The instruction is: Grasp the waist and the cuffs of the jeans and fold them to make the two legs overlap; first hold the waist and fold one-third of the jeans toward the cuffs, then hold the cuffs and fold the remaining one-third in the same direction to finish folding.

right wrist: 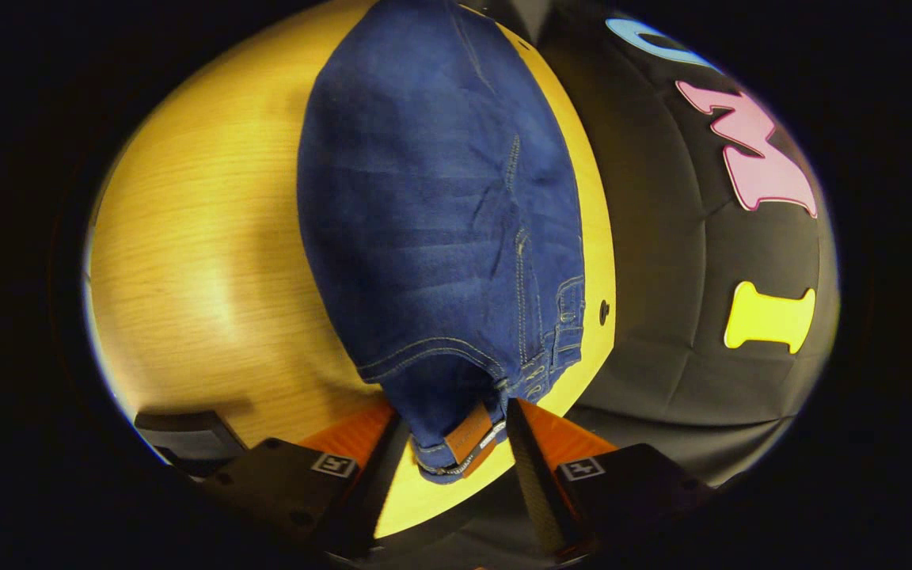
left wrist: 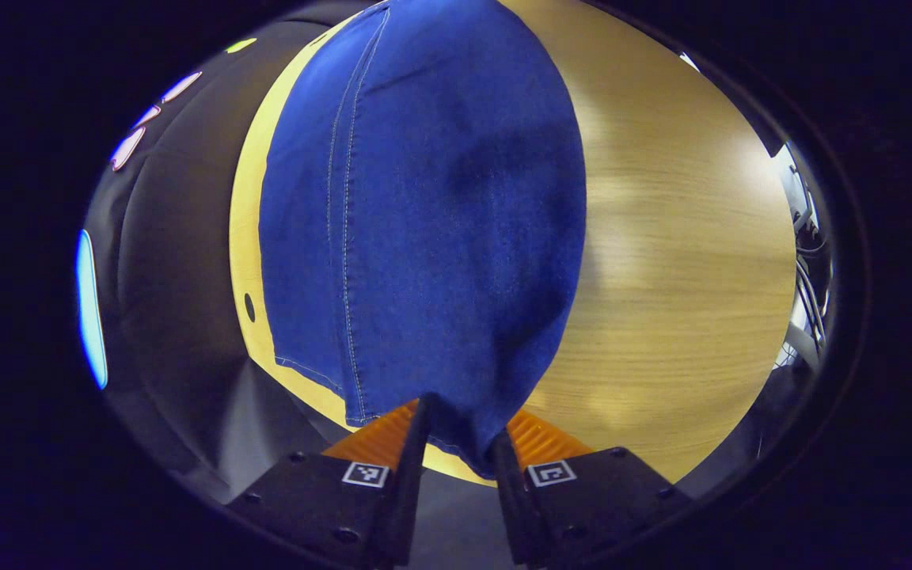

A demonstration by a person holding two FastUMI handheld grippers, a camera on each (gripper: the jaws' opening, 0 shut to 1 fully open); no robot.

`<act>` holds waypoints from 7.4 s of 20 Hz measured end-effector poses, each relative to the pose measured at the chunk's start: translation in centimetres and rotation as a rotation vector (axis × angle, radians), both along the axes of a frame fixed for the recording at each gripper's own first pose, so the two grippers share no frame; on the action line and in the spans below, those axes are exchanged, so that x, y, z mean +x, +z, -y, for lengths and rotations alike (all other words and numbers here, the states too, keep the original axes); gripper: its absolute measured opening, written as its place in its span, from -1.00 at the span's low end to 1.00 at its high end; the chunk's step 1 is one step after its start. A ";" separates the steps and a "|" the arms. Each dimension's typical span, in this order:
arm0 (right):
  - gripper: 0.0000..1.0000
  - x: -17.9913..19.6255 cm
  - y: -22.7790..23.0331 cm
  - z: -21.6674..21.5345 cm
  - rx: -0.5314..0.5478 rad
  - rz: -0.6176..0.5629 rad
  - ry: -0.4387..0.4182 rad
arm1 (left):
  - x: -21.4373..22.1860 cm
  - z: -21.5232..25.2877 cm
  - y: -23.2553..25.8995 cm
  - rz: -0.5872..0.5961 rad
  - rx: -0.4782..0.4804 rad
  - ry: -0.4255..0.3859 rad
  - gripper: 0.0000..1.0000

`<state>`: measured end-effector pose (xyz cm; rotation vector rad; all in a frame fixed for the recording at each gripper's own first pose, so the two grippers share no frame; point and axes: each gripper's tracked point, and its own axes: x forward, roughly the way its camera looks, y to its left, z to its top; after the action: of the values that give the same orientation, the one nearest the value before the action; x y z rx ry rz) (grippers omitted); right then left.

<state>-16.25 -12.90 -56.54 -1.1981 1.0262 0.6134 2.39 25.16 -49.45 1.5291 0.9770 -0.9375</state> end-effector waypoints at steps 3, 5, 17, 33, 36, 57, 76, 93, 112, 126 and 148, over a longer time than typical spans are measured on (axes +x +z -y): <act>0.13 -0.9 -0.6 -0.1 0.018 -0.029 -0.050 | -0.6 0.0 -0.8 0.000 0.018 0.027 -0.51; -0.19 -1.1 -0.8 -0.1 0.022 -0.067 -0.100 | -0.8 0.1 -0.7 0.015 0.013 0.088 -0.87; -0.84 3.3 4.4 -0.2 0.268 -0.239 -0.454 | -0.4 1.3 1.4 -0.331 -0.090 0.393 -0.88; -0.85 21.7 3.8 3.6 0.486 -0.359 -0.909 | 14.3 2.0 5.8 -0.449 -0.382 0.943 -0.89; -0.85 24.2 -1.1 3.5 0.450 -0.354 -0.971 | 17.8 2.0 1.0 -0.421 -0.362 1.073 -0.88; 0.95 26.7 0.3 6.3 0.456 0.060 -1.121 | 27.3 4.2 8.2 0.395 -0.687 1.055 0.96; 0.94 18.9 13.9 2.9 0.876 0.440 -1.456 | 13.9 24.8 45.9 0.713 -1.751 0.849 0.94; 0.89 16.8 -1.8 6.7 1.089 0.388 -2.207 | 16.1 30.7 50.2 0.634 -1.980 0.805 0.91; -0.69 25.6 8.5 2.7 1.165 0.550 -1.820 | 16.9 27.3 41.5 0.600 -1.739 0.995 0.83; -0.70 38.2 19.6 -32.5 1.484 0.176 -1.038 | 9.1 20.0 37.5 0.636 -1.621 1.166 0.78; 0.70 29.9 11.9 -48.6 1.387 -0.212 -0.792 | 15.0 6.6 13.8 0.350 -1.467 1.746 0.80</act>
<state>13.68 35.69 -44.61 0.4882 0.8379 0.6027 17.43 18.57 -35.68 -0.5630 0.6328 0.1122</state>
